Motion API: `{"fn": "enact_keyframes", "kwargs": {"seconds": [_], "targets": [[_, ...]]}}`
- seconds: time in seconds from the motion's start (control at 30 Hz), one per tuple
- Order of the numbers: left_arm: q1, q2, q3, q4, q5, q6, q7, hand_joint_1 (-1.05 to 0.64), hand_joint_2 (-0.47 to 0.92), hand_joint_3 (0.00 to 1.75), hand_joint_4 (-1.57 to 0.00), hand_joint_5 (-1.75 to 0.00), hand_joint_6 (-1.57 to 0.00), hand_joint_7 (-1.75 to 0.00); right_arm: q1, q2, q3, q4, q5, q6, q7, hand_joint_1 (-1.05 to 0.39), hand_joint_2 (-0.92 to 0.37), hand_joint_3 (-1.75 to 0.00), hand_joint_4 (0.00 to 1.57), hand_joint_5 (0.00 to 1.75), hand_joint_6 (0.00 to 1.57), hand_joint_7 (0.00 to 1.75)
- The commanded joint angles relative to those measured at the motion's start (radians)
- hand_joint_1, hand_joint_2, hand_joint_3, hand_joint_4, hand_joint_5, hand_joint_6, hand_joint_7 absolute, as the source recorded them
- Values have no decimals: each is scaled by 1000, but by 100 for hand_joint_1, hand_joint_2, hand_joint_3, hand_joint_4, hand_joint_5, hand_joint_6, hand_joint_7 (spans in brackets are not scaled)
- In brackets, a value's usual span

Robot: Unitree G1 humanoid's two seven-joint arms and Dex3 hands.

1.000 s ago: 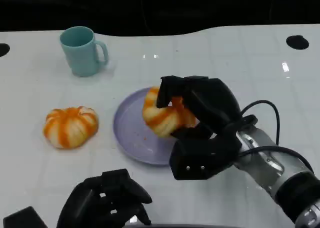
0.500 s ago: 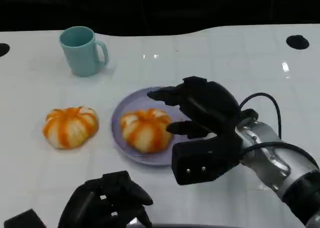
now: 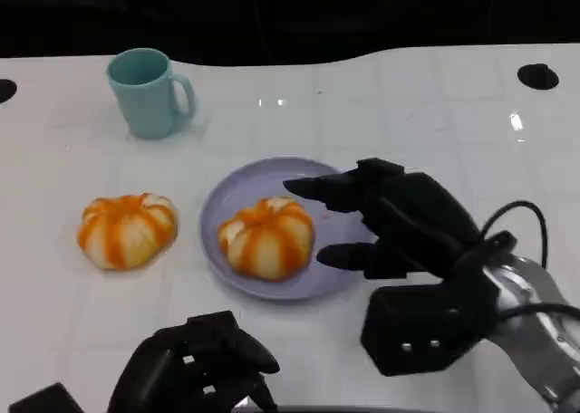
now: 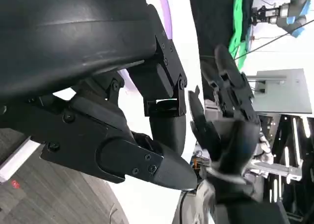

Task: Grasp the bread from the table and place it into the plate.

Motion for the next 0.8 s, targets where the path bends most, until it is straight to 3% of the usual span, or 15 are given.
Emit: {"fn": "enact_keyframes", "kwargs": {"seconds": [0.03,0.27,0.4,0.43,0.47,0.57,0.67,0.8], "targets": [[0,6,1,3,2,-8,5,-85,92,6,-90,-142,-101,-93,79,-43,-72,-89,132,-57,60,-43,-92,-21,27,68,51,5],[-7,6,2,1,-1,5,9,-85,92,4,-90,-142,-102,-92,215,-37,-167,-173,395,-119,156,-35,-92,-22,38,88,65,12],[-11,6,4,7,1,-1,7,-84,92,5,-90,-142,-102,-92,292,5,-209,-190,560,-142,201,-21,-90,-26,48,100,78,22],[-12,6,4,7,2,-2,8,-84,92,5,-90,-142,-102,-92,307,11,-216,-193,588,-148,212,-18,-84,-39,52,108,80,30],[-12,6,4,7,1,-1,8,-84,92,5,-90,-142,-102,-92,327,13,-226,-194,607,-164,220,-16,-72,-65,57,118,77,52],[-13,4,4,5,-7,6,5,-83,92,5,-90,-141,-102,-92,373,11,-251,-200,625,-196,233,-16,-58,-94,64,140,68,102],[-11,4,2,2,-1,9,10,-84,92,3,-90,-141,-102,-92,412,1,-280,-199,639,-235,252,-14,-48,-116,69,153,71,125],[-14,5,3,2,-8,18,7,-84,92,3,-90,-141,-102,-92,459,-14,-312,-206,663,-256,287,-13,-43,-129,74,160,75,134]]}}
